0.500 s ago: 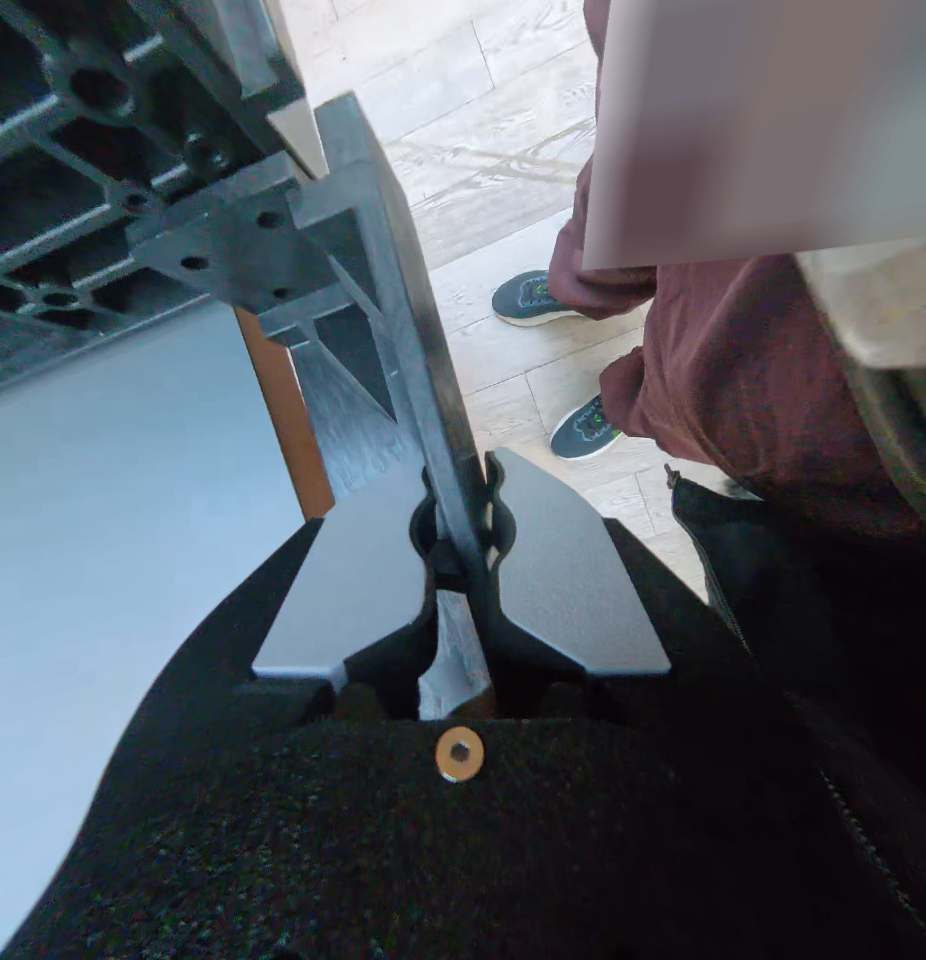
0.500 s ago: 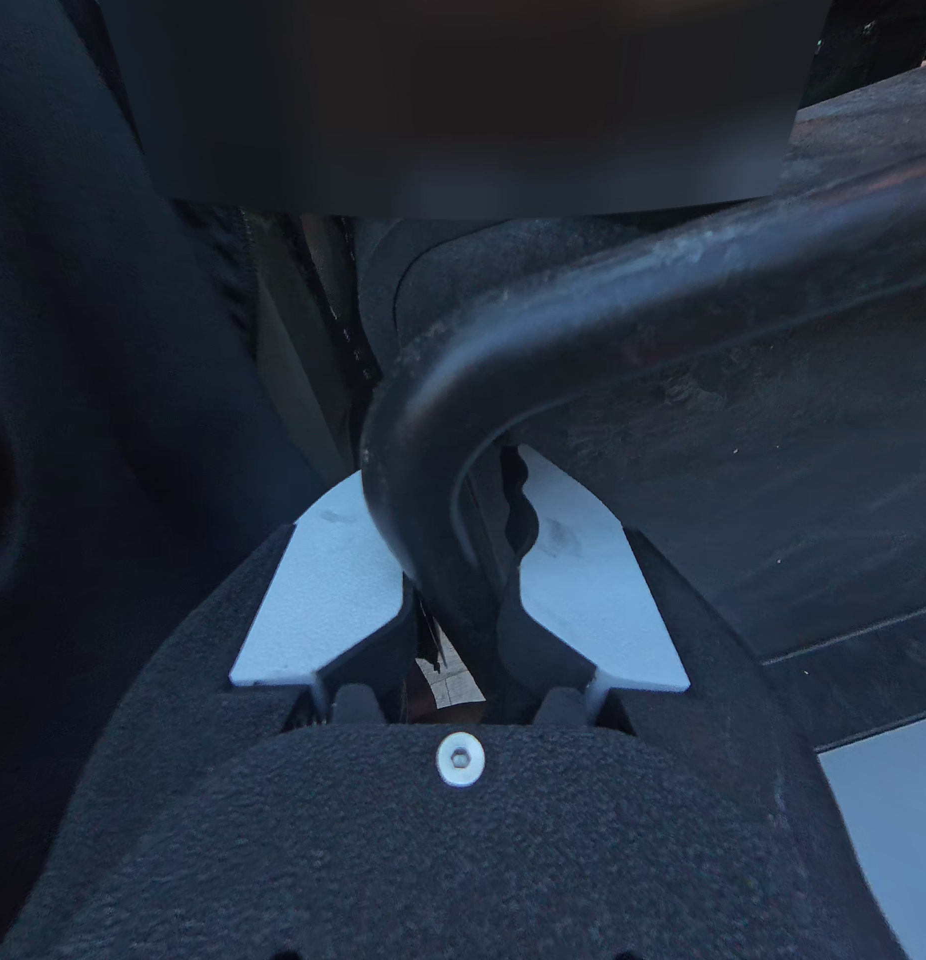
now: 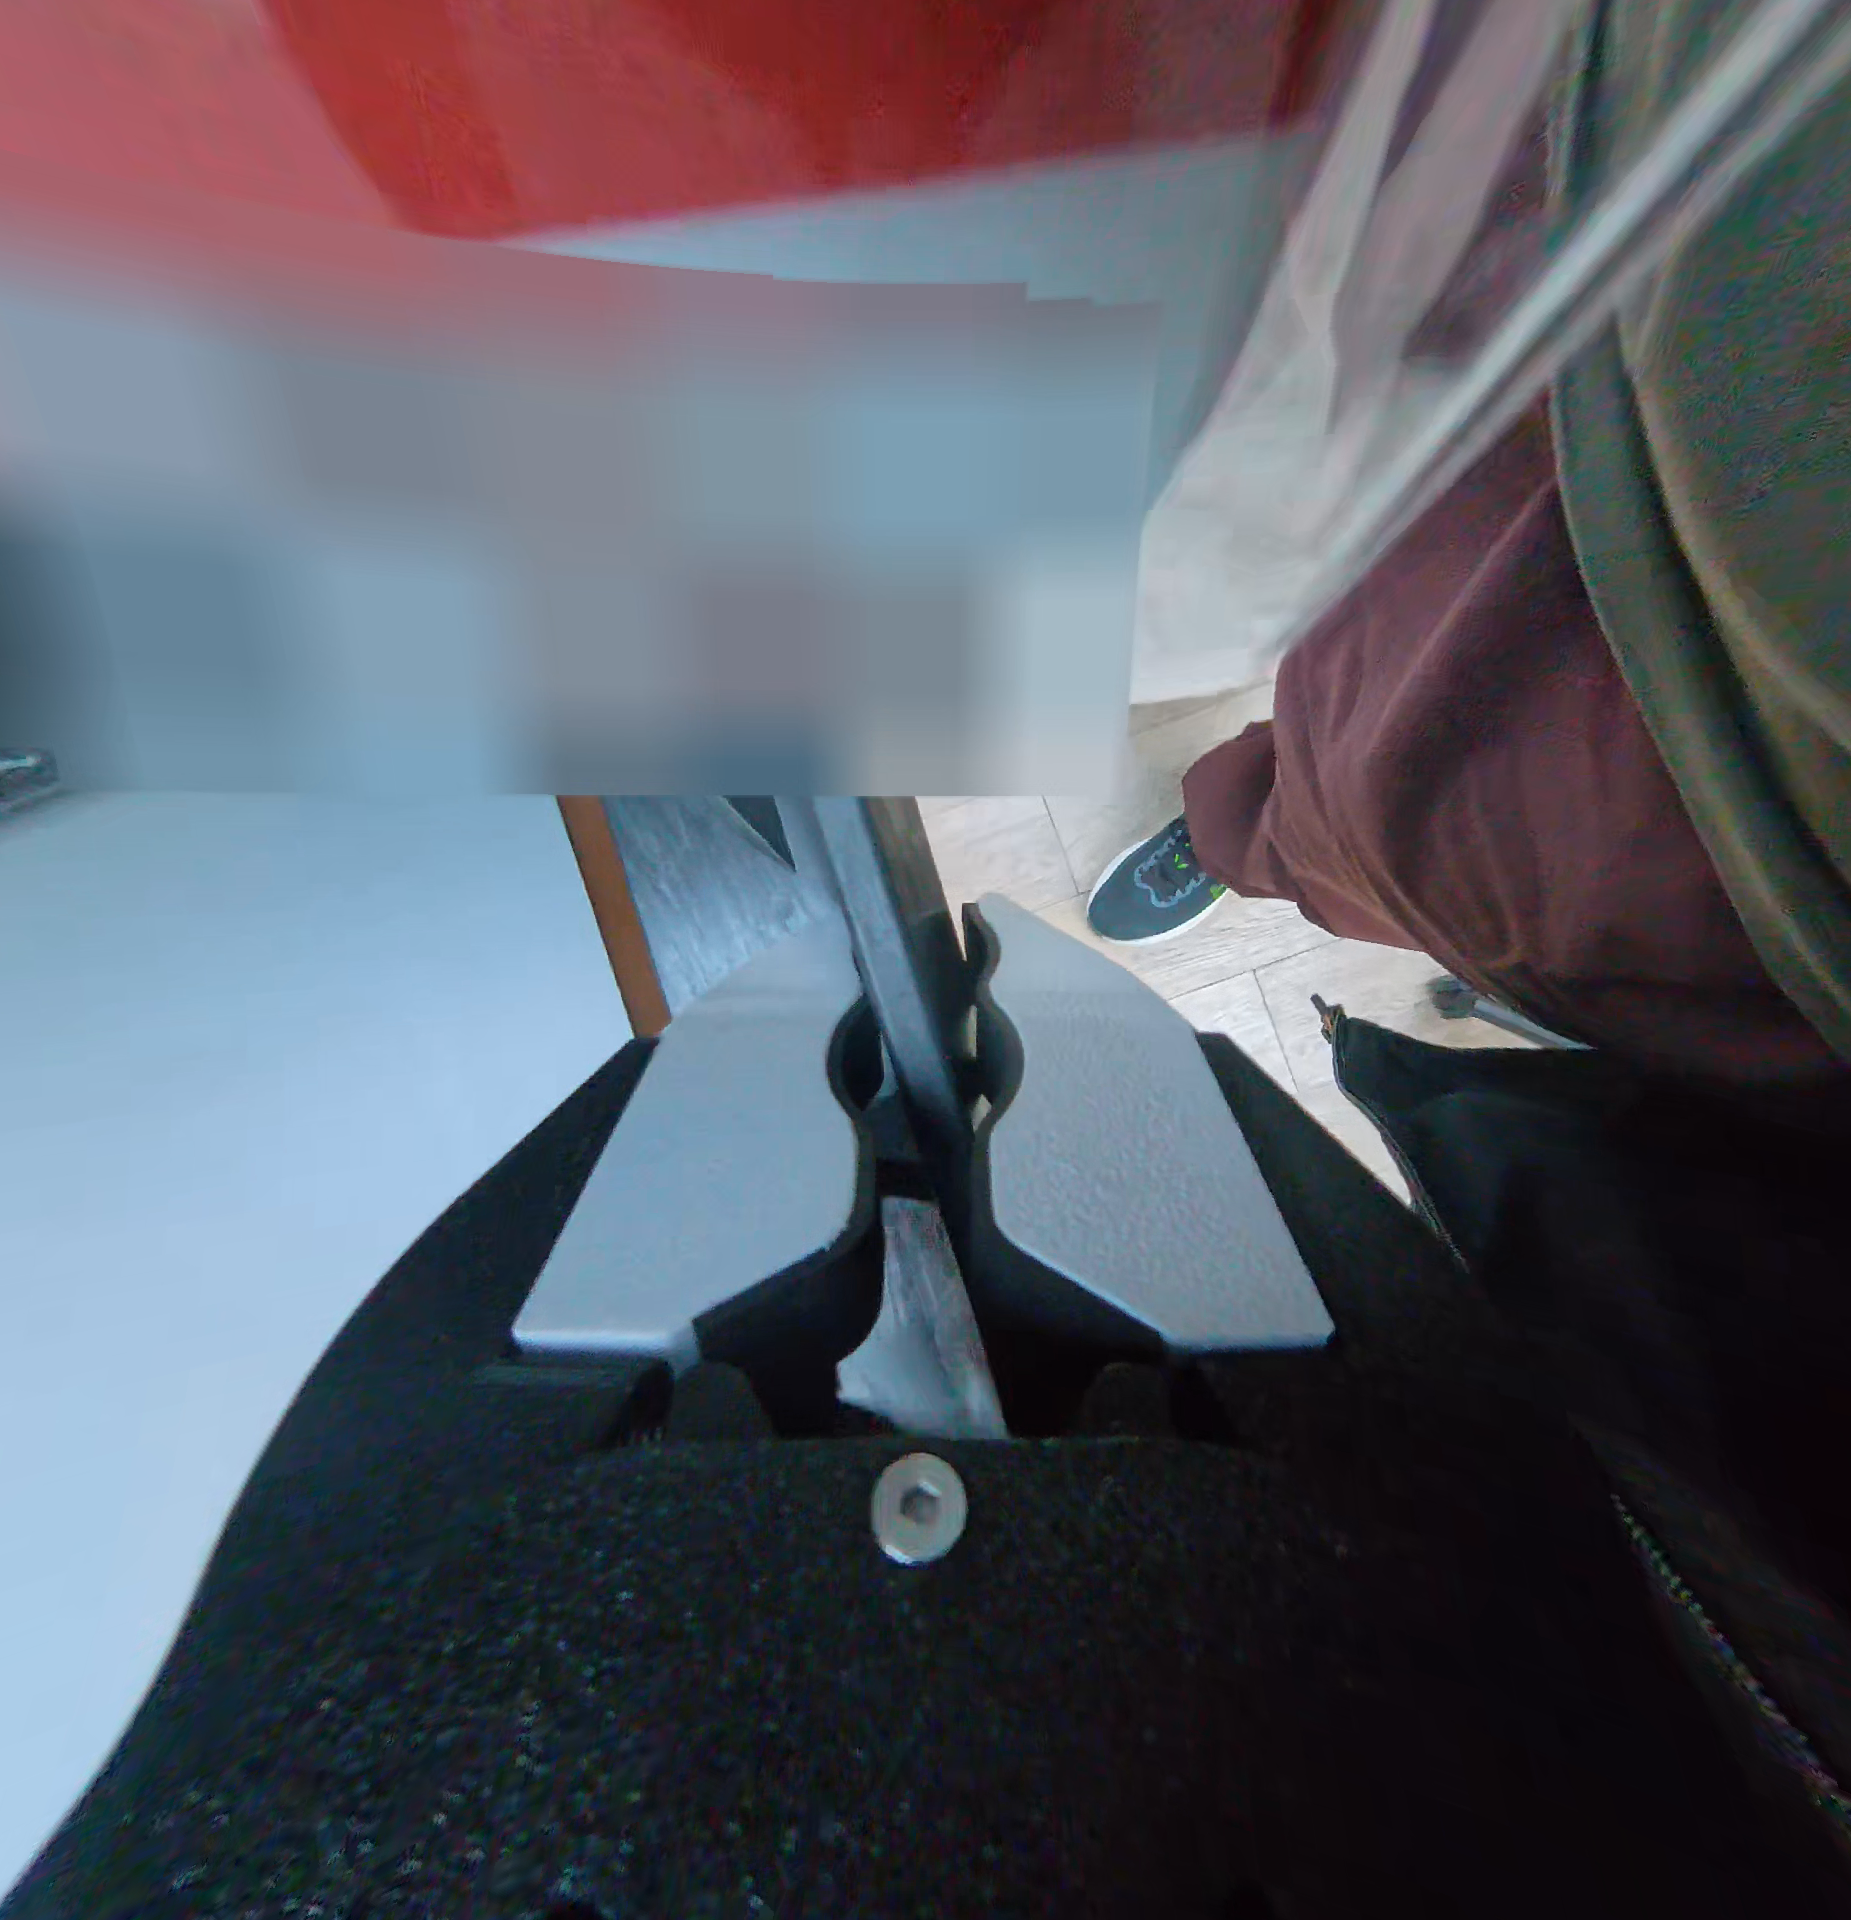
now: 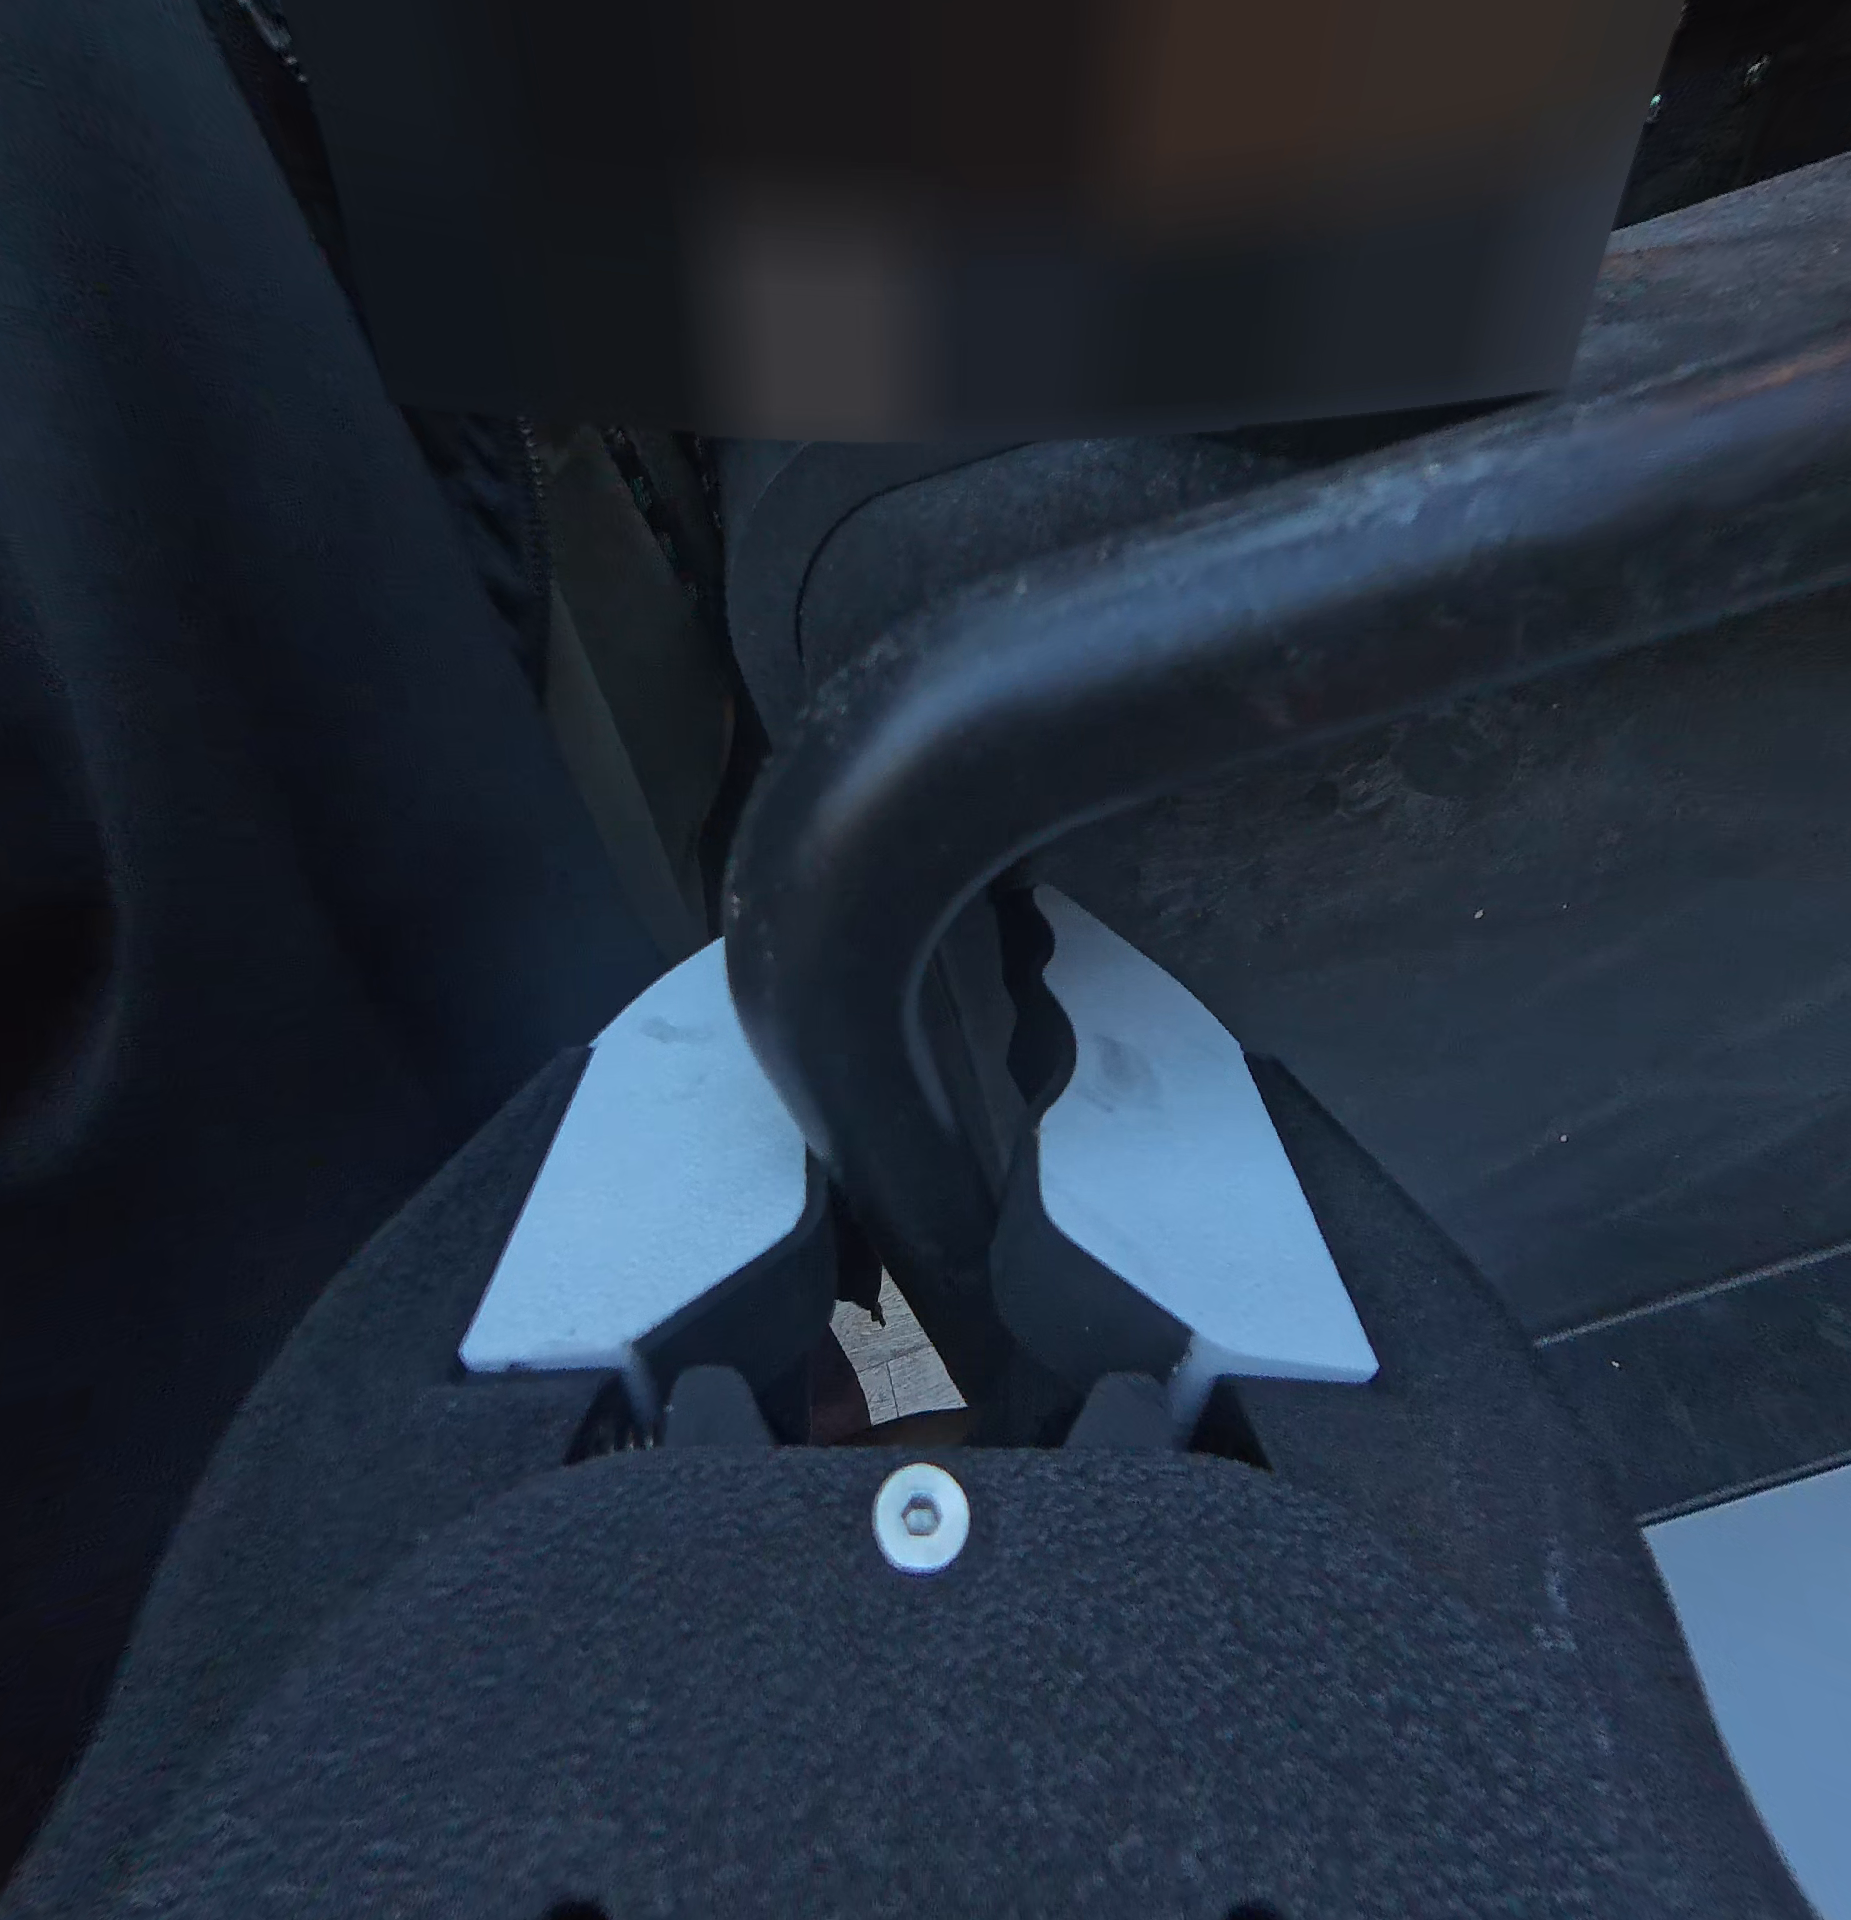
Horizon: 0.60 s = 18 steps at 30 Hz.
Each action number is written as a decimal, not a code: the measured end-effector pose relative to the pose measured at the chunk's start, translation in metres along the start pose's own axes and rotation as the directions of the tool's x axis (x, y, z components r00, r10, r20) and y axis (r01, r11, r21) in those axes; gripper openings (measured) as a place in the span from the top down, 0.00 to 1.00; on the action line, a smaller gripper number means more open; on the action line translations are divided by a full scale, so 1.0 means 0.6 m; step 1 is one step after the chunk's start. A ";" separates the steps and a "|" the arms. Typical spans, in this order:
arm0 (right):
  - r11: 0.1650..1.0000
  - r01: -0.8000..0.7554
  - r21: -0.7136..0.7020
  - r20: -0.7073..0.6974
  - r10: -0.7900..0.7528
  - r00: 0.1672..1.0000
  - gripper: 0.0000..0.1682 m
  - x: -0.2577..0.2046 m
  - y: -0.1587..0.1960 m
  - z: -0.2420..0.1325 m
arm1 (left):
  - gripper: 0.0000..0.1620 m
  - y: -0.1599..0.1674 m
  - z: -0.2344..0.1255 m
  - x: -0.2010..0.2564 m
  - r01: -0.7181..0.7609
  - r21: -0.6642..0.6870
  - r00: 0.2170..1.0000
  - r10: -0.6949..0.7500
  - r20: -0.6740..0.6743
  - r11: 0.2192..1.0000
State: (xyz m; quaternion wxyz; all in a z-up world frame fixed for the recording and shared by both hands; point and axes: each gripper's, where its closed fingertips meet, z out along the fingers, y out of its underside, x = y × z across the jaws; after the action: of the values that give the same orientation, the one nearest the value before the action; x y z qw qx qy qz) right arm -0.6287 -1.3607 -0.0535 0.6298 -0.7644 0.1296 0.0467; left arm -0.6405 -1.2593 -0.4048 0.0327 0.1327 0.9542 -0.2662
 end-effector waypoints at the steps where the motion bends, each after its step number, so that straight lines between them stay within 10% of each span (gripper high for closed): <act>1: 1.000 0.001 0.000 0.001 -0.001 1.000 0.78 0.000 0.000 0.000 | 0.93 -0.001 0.000 0.000 0.000 0.002 1.000 0.000 -0.002 1.000; 18: 1.000 0.005 0.018 -0.001 -0.005 1.000 0.78 0.001 -0.003 0.004 | 0.94 -0.008 0.007 -0.007 0.001 -0.045 1.000 -0.002 -0.018 0.999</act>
State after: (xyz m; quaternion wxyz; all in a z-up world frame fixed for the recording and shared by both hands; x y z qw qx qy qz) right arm -0.6273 -1.3581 -0.0526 0.6368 -0.7591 0.1282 0.0436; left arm -0.6378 -1.2663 -0.4057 0.0271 0.1335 0.9603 -0.2434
